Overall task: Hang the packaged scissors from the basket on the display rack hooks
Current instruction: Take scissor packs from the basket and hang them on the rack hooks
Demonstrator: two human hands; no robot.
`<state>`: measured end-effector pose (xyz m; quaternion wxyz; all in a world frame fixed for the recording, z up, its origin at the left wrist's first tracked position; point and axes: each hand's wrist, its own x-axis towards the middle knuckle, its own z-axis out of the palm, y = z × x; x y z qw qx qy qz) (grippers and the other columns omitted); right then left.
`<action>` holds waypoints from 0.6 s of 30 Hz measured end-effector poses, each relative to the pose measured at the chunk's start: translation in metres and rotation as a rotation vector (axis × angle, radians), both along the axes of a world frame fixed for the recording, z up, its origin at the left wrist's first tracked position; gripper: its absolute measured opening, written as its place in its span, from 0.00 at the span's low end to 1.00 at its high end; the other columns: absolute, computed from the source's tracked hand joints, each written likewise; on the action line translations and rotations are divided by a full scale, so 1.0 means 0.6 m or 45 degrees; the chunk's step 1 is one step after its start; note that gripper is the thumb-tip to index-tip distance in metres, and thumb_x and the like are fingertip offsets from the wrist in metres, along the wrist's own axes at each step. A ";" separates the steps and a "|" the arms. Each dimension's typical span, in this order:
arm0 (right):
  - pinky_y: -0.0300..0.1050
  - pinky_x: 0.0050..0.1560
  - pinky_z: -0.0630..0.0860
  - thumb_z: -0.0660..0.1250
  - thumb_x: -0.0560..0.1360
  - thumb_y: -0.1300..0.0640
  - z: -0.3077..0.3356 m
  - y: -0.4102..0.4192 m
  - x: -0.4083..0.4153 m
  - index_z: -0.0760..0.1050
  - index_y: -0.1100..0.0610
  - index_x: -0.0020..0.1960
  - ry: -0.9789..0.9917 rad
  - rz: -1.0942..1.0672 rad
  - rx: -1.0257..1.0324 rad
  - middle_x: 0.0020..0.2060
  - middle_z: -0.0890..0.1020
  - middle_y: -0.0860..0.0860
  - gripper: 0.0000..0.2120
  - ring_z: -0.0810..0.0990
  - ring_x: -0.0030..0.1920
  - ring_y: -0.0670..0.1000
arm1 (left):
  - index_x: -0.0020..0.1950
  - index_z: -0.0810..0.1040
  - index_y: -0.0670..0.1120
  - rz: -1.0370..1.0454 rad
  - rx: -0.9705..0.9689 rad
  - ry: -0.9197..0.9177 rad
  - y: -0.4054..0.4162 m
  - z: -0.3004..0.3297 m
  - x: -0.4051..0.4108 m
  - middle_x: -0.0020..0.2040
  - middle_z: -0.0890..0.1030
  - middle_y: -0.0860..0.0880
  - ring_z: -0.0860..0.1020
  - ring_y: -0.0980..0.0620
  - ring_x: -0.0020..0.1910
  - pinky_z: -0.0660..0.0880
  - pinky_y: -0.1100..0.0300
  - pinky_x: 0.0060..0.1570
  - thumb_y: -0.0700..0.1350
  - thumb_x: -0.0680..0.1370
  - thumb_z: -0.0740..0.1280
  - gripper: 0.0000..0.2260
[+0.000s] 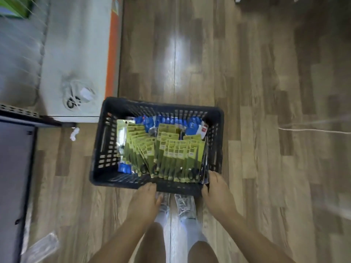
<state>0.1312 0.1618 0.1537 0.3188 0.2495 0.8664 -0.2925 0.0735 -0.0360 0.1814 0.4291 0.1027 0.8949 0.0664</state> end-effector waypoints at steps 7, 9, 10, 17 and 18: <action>0.44 0.61 0.70 0.57 0.80 0.57 -0.136 -0.014 -0.024 0.60 0.60 0.73 -0.026 -0.229 -0.115 0.67 0.68 0.54 0.23 0.70 0.64 0.52 | 0.64 0.70 0.44 0.234 0.098 -0.188 0.038 -0.166 -0.002 0.61 0.73 0.48 0.73 0.50 0.59 0.70 0.58 0.53 0.48 0.81 0.59 0.14; 0.44 0.61 0.70 0.57 0.80 0.57 -0.165 -0.022 -0.037 0.59 0.59 0.74 -0.037 -0.257 -0.150 0.68 0.67 0.54 0.23 0.71 0.63 0.52 | 0.64 0.71 0.44 0.275 0.119 -0.231 0.052 -0.203 -0.004 0.61 0.74 0.49 0.73 0.50 0.58 0.71 0.58 0.53 0.48 0.80 0.60 0.14; 0.44 0.61 0.70 0.57 0.80 0.57 -0.180 -0.025 -0.042 0.59 0.59 0.74 -0.033 -0.258 -0.164 0.68 0.67 0.54 0.23 0.72 0.63 0.52 | 0.63 0.71 0.44 0.309 0.128 -0.244 0.060 -0.221 -0.007 0.61 0.74 0.48 0.74 0.49 0.58 0.71 0.58 0.54 0.48 0.80 0.61 0.14; 0.46 0.64 0.69 0.57 0.79 0.59 -0.283 -0.026 -0.086 0.61 0.60 0.71 0.020 -0.256 -0.189 0.68 0.66 0.54 0.21 0.69 0.65 0.51 | 0.69 0.67 0.41 0.515 0.184 -0.201 0.121 -0.338 -0.057 0.67 0.72 0.44 0.72 0.46 0.62 0.69 0.57 0.58 0.48 0.80 0.62 0.20; 0.47 0.67 0.67 0.57 0.79 0.60 -0.297 -0.027 -0.091 0.60 0.60 0.72 0.026 -0.248 -0.192 0.70 0.64 0.55 0.22 0.66 0.67 0.52 | 0.68 0.68 0.41 0.552 0.198 -0.199 0.129 -0.352 -0.063 0.65 0.73 0.44 0.73 0.46 0.62 0.69 0.57 0.57 0.48 0.80 0.62 0.19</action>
